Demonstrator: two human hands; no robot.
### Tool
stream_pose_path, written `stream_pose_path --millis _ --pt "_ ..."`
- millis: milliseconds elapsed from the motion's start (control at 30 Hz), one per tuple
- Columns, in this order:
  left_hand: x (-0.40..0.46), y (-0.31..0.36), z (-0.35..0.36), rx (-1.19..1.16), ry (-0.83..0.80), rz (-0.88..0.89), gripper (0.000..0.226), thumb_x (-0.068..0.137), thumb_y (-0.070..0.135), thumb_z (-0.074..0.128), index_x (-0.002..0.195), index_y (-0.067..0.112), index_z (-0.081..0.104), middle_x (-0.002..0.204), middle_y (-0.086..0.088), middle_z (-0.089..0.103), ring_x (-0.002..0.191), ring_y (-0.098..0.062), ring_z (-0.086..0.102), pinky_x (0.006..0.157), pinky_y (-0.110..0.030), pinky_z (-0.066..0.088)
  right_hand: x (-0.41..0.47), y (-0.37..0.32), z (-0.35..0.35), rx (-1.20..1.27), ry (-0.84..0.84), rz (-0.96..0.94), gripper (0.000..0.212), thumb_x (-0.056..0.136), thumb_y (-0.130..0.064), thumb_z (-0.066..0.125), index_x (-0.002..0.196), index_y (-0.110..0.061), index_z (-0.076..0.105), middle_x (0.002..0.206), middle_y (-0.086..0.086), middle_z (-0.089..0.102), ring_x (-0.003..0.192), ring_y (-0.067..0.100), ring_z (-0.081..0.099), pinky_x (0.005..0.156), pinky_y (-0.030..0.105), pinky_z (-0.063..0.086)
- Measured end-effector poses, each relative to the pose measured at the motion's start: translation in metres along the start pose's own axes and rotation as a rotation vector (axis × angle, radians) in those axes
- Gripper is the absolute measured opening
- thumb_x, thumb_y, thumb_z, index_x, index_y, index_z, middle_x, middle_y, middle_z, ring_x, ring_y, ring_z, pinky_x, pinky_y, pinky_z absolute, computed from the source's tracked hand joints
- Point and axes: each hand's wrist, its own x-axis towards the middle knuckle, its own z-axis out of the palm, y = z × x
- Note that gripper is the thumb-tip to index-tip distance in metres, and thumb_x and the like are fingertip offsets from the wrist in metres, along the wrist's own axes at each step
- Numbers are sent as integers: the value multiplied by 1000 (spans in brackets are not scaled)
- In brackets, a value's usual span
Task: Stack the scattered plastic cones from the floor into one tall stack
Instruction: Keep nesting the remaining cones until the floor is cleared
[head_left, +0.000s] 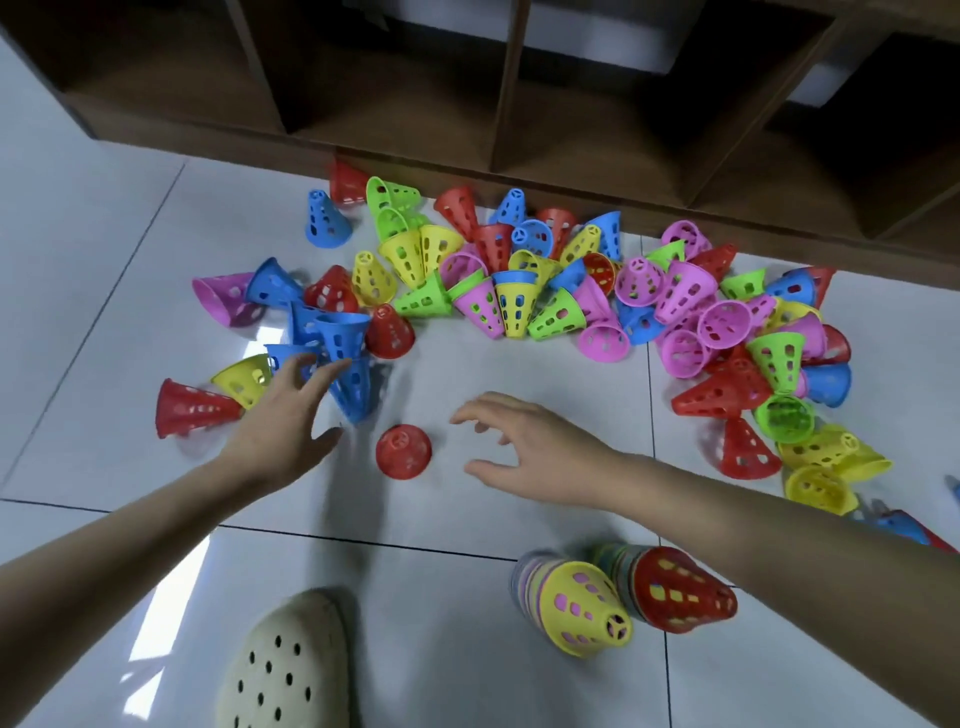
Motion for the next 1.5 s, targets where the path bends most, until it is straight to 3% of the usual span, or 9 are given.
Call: stream_pose_path --millis 67,167,267,467,633,767,1100,1233,1500 --pt "16 -6 -1 94 -52 44 94 76 19 83 154 27 31 147 -17 34 124 -37 50 97 -47 52 27 -2 9 -39 -60 -45 56 89 -26 70 141 -21 49 139 -6 48 119 0 46 101 10 34" --pt "31 -12 0 126 -156 35 95 79 24 80 156 30 25 141 -12 43 123 -34 49 98 -44 49 55 -2 21 -180 -140 -114 67 87 -27 71 147 -21 43 151 2 41 137 17 41 114 28 34" --pt "32 -13 -1 114 -175 -1 90 81 25 79 154 29 26 135 -11 51 118 -32 55 92 -44 52 72 3 32 -258 -190 -110 70 88 -27 69 151 -24 39 157 4 36 142 21 36 117 35 31" --pt "21 -26 -1 261 -256 33 84 85 22 74 154 36 28 126 -4 60 99 -27 66 79 -38 57 78 20 53 -332 -258 -122 49 87 -23 66 135 -22 54 131 2 59 119 27 54 99 42 47" --pt "13 -31 -1 402 -182 99 82 69 42 86 139 27 47 109 -5 56 85 -29 65 61 -33 51 59 39 53 -496 -322 -71 30 89 -27 63 118 -21 60 118 3 59 107 29 59 83 46 51" --pt "10 -17 1 459 -176 156 68 69 66 76 114 22 51 106 2 57 95 -22 60 79 -35 51 48 58 53 -505 -365 19 37 84 -24 67 119 -19 58 115 5 57 106 30 59 85 45 50" --pt "-1 20 9 -114 -181 -92 58 60 76 62 85 28 44 83 6 54 71 -20 53 61 -37 47 30 88 22 -235 -162 278 47 79 -28 77 121 -18 59 115 4 64 102 23 59 89 35 49" --pt "-4 56 5 -407 -207 -202 37 80 59 73 87 27 55 80 3 63 73 -15 58 65 -31 46 21 99 10 -66 -20 395 47 78 -32 80 120 -23 61 111 1 66 97 21 61 87 33 52" --pt "-40 142 -13 -794 -260 -23 38 80 48 78 107 26 63 92 3 66 83 -18 61 79 -33 51 -13 89 -24 194 199 454 36 77 -26 84 107 -23 64 95 -6 68 81 7 62 70 11 45"
